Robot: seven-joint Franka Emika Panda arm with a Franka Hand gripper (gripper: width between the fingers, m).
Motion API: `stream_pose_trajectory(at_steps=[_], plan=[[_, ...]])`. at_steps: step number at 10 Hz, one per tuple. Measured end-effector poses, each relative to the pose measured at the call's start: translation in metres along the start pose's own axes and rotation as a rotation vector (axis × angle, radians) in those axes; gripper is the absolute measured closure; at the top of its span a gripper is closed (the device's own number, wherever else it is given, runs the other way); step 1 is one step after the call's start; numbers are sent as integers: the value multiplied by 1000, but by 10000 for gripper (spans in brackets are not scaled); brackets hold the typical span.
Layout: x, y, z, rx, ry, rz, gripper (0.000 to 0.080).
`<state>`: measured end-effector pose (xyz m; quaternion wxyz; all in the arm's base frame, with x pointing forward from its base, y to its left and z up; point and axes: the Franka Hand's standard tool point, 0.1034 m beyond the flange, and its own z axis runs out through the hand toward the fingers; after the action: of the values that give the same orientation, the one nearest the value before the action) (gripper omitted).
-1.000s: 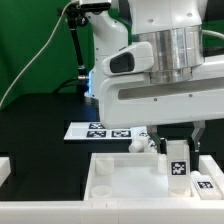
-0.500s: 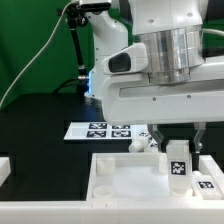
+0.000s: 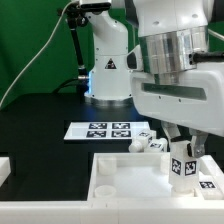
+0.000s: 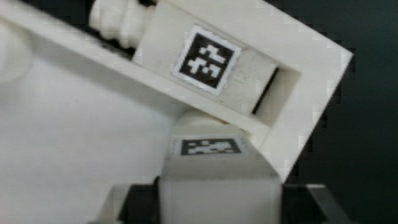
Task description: Assemble one leg
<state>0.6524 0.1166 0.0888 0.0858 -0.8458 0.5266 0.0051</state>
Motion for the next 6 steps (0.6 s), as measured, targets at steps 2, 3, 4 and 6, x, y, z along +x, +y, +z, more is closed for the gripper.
stream_pose_trajectory(at_steps=[2, 3, 4, 6], plan=[[-1, -1, 0, 2, -2, 67, 517], [-1, 0, 0, 0, -1, 28, 517], [1, 0, 0, -5, -3, -61, 332], [2, 1, 0, 0, 2, -186, 214]])
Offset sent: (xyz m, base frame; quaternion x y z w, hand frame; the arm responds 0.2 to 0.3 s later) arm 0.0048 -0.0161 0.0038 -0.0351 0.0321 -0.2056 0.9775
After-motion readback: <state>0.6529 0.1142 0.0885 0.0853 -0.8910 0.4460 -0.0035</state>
